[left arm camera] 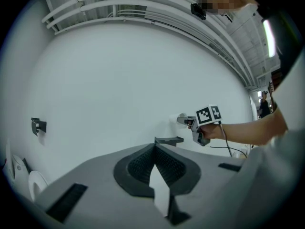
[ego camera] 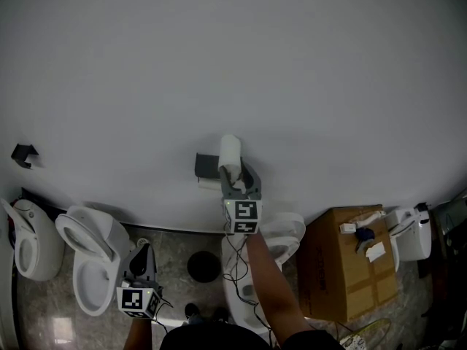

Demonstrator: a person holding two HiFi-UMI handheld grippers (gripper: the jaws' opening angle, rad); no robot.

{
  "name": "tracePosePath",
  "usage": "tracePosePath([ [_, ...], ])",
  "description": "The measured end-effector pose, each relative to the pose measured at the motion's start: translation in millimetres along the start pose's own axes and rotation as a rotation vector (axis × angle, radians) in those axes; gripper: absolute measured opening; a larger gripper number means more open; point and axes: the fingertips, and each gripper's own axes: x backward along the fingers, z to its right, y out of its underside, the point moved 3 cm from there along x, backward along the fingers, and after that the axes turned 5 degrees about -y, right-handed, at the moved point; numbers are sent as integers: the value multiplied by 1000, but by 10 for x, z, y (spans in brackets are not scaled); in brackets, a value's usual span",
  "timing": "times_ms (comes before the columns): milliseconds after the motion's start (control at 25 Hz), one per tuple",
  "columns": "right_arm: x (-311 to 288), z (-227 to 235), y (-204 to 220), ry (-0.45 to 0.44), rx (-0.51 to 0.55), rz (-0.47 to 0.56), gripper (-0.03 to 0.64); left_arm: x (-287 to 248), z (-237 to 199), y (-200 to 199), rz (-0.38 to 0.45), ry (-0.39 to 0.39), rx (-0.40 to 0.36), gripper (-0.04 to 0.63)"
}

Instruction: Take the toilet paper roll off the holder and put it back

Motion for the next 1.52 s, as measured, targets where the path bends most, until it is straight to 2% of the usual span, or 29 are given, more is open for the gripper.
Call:
tracePosePath([
  [200,92,56,-337,4,11,68,215,-10,58,-1,-6,13,6,3],
  [320,133,79,-501,1,7,107,215,-15,19,6,16,-2,-21,3],
  [560,182,125,-648,7,-2,144,215,-18,27,13,7,-1,-12,3],
  [720,148,160,-532,11,-2,120,215,-29,70,9,-1,11,7,3],
  [1080,33,168,-153,17,-40,49,215,-33,-43,3,2,-15,-15,3],
  [1280,-21,137,86,14,-55,2,215,-36,-24,-2,-14,-5,6,3],
  [1520,-109,127,406,9,-75,-66,215,-50,-61,18,-26,-23,-33,3],
])
